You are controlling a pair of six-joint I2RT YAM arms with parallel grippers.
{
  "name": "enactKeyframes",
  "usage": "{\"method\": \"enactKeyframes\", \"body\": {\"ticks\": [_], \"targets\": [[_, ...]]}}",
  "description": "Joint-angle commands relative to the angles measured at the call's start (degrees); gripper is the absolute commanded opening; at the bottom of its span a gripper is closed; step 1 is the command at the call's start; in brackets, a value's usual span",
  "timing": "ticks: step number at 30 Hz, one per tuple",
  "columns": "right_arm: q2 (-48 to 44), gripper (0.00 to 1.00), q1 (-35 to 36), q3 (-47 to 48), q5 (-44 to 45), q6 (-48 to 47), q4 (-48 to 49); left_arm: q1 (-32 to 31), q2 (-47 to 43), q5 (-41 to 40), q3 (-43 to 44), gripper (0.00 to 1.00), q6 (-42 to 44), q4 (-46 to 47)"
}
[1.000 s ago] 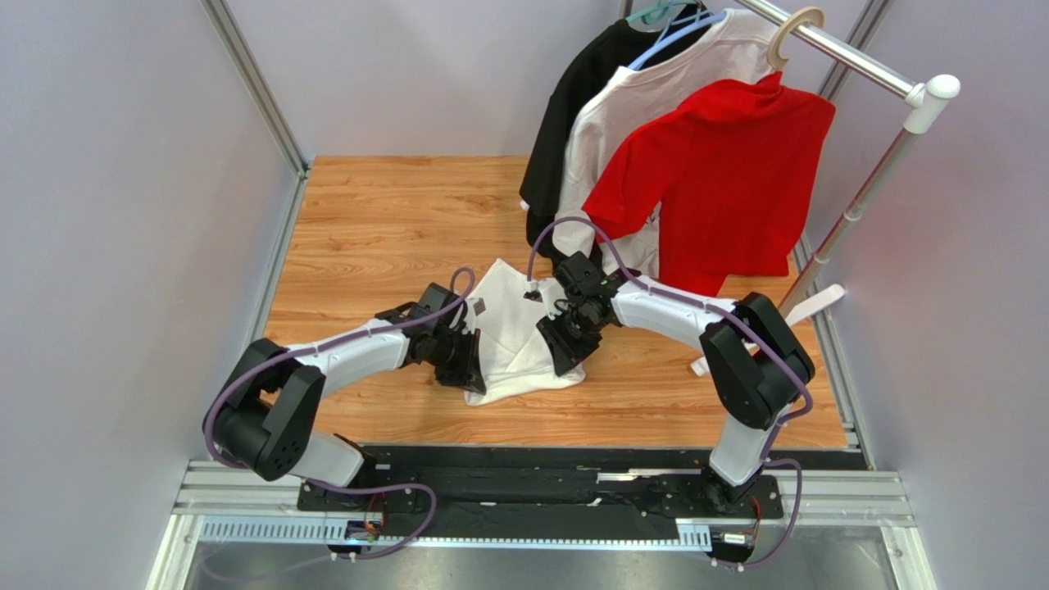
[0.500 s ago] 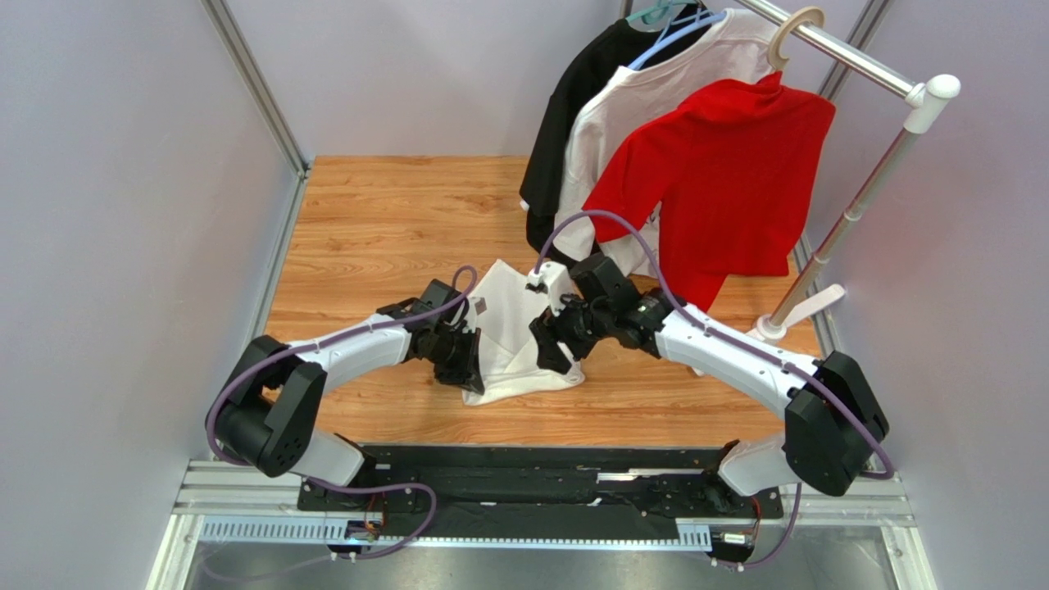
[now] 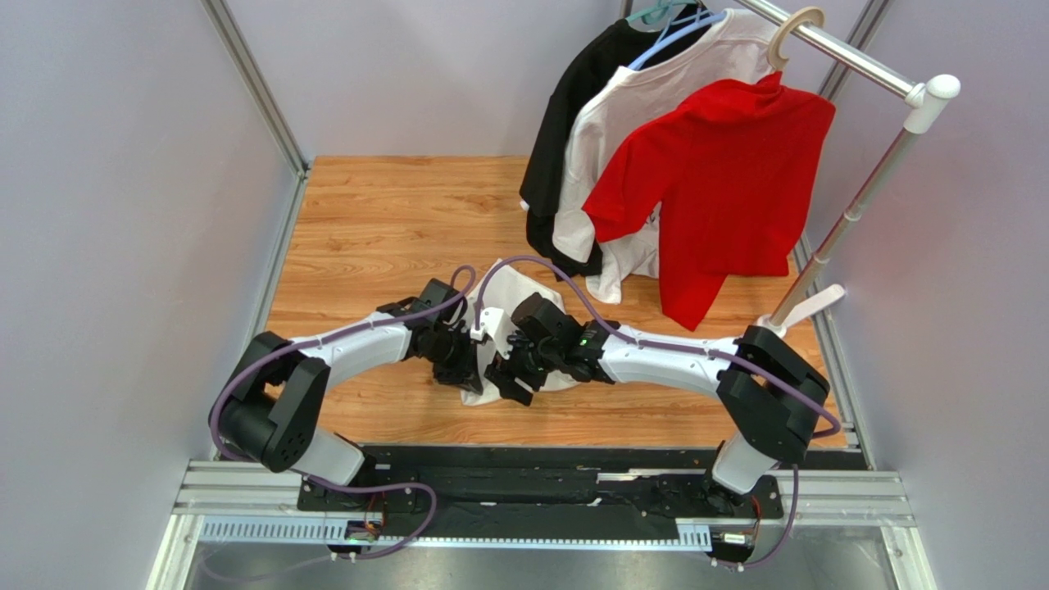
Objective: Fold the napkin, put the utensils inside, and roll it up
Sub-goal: Roll the napkin with the utensil
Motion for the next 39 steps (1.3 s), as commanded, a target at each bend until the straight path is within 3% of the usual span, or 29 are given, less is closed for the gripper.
{"method": "enactKeyframes", "body": {"ticks": [1, 16, 22, 30, 32, 39], "targets": [[2.38, 0.70, -0.12, 1.32, -0.43, -4.52, 5.81, 0.53, 0.13, 0.26, 1.81, 0.00, 1.31, -0.66], [10.39, 0.67, -0.21, 3.87, -3.25, -7.17, 3.53, 0.80, -0.05, 0.00, 2.16, 0.00, 1.58, -1.18], [10.31, 0.61, -0.21, 3.17, -4.13, -6.11, 3.17, 0.98, -0.57, -0.18, 2.51, 0.00, 1.67, -1.88], [10.31, 0.45, -0.21, 0.97, -4.92, -3.48, 2.47, 1.33, -3.47, -1.76, 3.48, 0.00, 1.75, -3.38], [10.57, 0.40, -0.21, 0.88, -4.74, -2.60, 2.21, 1.33, -4.00, -2.46, 3.48, 0.04, 1.49, -3.47], [11.71, 0.37, -0.13, 1.49, -3.78, 0.48, 0.37, 1.33, -10.04, -8.43, 2.43, 0.40, -0.18, -6.37]]}}
